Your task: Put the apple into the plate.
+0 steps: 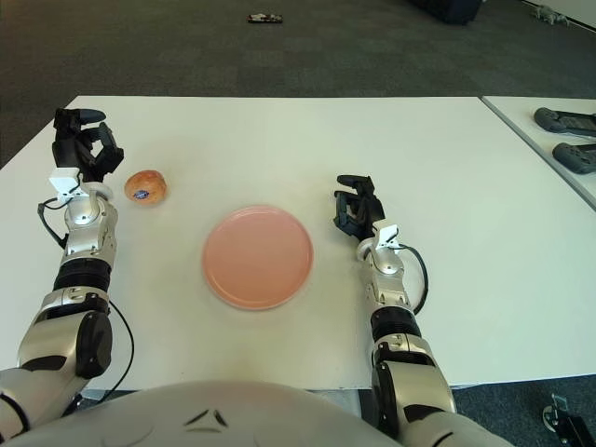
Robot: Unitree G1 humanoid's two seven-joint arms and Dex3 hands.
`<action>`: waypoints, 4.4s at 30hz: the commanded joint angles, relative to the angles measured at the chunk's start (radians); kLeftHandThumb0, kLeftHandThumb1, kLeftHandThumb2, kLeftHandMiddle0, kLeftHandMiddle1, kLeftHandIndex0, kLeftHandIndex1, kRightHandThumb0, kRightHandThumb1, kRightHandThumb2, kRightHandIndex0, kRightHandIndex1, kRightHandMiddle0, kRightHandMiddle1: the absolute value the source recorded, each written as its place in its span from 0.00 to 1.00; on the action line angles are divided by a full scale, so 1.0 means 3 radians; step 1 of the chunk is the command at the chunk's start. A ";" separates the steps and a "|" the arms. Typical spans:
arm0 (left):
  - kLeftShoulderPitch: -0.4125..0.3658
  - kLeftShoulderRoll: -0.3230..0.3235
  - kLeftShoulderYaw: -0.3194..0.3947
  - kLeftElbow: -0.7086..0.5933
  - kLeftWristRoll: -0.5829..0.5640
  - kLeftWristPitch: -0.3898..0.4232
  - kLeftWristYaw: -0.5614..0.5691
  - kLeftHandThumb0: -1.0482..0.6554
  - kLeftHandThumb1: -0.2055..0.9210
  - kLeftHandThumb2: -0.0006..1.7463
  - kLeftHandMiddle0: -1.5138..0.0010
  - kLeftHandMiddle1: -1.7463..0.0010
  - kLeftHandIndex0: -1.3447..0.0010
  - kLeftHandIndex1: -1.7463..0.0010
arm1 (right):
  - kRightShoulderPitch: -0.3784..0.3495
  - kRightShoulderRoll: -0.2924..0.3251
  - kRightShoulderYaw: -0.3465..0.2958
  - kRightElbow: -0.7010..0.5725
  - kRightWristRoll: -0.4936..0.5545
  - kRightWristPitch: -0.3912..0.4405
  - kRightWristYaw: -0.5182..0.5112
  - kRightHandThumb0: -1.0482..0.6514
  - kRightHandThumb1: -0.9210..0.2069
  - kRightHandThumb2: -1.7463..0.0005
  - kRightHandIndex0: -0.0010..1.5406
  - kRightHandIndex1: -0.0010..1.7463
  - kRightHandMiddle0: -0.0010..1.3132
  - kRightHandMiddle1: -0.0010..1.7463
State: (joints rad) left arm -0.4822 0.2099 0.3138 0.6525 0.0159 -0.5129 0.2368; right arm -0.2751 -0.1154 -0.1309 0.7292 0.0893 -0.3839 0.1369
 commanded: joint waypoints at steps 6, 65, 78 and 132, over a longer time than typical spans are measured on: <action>-0.0054 0.0102 -0.0067 0.0029 0.0089 0.0001 0.0086 0.40 1.00 0.30 0.98 0.07 0.85 0.00 | 0.0140 0.0035 0.0023 0.0137 -0.0016 0.0162 0.0004 0.36 0.25 0.42 0.20 0.65 0.01 0.79; 0.0065 0.1885 -0.1586 -0.0328 0.1531 0.1308 -0.2084 0.00 0.92 0.07 1.00 1.00 1.00 1.00 | -0.0084 -0.0026 0.0003 0.0597 -0.0048 -0.0041 -0.0054 0.36 0.30 0.40 0.22 0.69 0.16 0.80; -0.0058 0.1804 -0.1703 0.0022 0.1760 0.1302 -0.1683 0.02 0.92 0.06 1.00 1.00 1.00 1.00 | -0.0148 -0.0056 -0.0002 0.0758 -0.0042 -0.0121 -0.0041 0.41 0.00 0.72 0.22 0.70 0.18 0.97; -0.0631 0.1463 -0.2331 0.1592 0.2181 0.0484 0.0103 0.05 0.88 0.05 1.00 1.00 1.00 1.00 | -0.0170 -0.0072 -0.0030 0.0836 -0.0032 -0.0154 -0.0023 0.41 0.00 0.73 0.22 0.70 0.19 0.97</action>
State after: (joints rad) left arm -0.6433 0.6363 -0.3748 1.1244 0.6559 -0.3540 0.2454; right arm -0.3761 -0.1429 -0.1398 0.9279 0.0875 -0.4818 0.1343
